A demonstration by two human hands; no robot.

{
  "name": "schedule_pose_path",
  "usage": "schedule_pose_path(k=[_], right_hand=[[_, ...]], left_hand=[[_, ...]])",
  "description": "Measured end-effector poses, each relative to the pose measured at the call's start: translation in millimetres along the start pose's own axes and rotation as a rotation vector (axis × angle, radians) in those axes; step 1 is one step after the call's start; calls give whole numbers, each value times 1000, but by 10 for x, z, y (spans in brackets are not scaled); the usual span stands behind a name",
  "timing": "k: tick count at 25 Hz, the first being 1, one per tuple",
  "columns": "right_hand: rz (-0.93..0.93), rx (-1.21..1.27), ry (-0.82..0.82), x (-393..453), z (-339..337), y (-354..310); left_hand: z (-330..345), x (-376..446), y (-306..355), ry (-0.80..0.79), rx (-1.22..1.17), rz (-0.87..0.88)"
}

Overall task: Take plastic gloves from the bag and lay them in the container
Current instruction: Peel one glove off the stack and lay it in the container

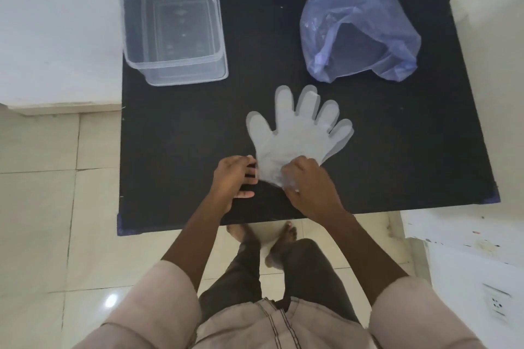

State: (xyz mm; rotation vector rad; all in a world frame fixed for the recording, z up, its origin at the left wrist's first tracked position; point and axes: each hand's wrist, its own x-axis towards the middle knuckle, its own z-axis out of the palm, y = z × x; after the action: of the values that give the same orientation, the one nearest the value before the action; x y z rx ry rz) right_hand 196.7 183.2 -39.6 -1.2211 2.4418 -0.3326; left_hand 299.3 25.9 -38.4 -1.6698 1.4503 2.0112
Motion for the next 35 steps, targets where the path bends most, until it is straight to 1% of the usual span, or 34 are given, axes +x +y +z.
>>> schedule_pose_path(k=[1,2,6,8,11,14,17,20,23,25,26,28,30,31,33,35], right_hand=[[-10,-55,-82,30,47,-42],[-1,-95,-104,62,75,-58],[24,-129,-84,134,104,-77],[14,-110,-101,151,93,-72],[11,-81,-111,181,69,-52],[16,-22,-51,236,60,-57],[-44,-25,24,250,141,-112],[-44,-59,40,304,216,-165],[-10,-28,67,373,242,-199],[46,70,74,385,249,-209],[107,175,84,385,247,-216],[290,477,104,390,199,-230],[410,767,68,410,141,-203],[427,845,51,417,108,-187],[458,885,23,419,66,-144],[513,925,10,429,29,-127]], left_hand=[[-13,-1,-12,3,0,-10],[-19,2,-16,11,3,-19],[-3,41,13,-16,139,-22],[3,60,44,0,188,-16],[-15,71,64,46,188,-34],[-3,62,31,71,190,-39],[35,80,3,109,216,-4],[39,83,15,119,110,-40],[12,81,44,86,30,-55],[-17,70,42,99,-10,-43],[-36,64,30,118,-17,-36],[-71,47,-16,146,13,-15],[-72,46,-81,159,81,59],[-53,46,-116,172,144,136],[19,38,-191,208,355,362],[136,0,-284,275,630,612]])
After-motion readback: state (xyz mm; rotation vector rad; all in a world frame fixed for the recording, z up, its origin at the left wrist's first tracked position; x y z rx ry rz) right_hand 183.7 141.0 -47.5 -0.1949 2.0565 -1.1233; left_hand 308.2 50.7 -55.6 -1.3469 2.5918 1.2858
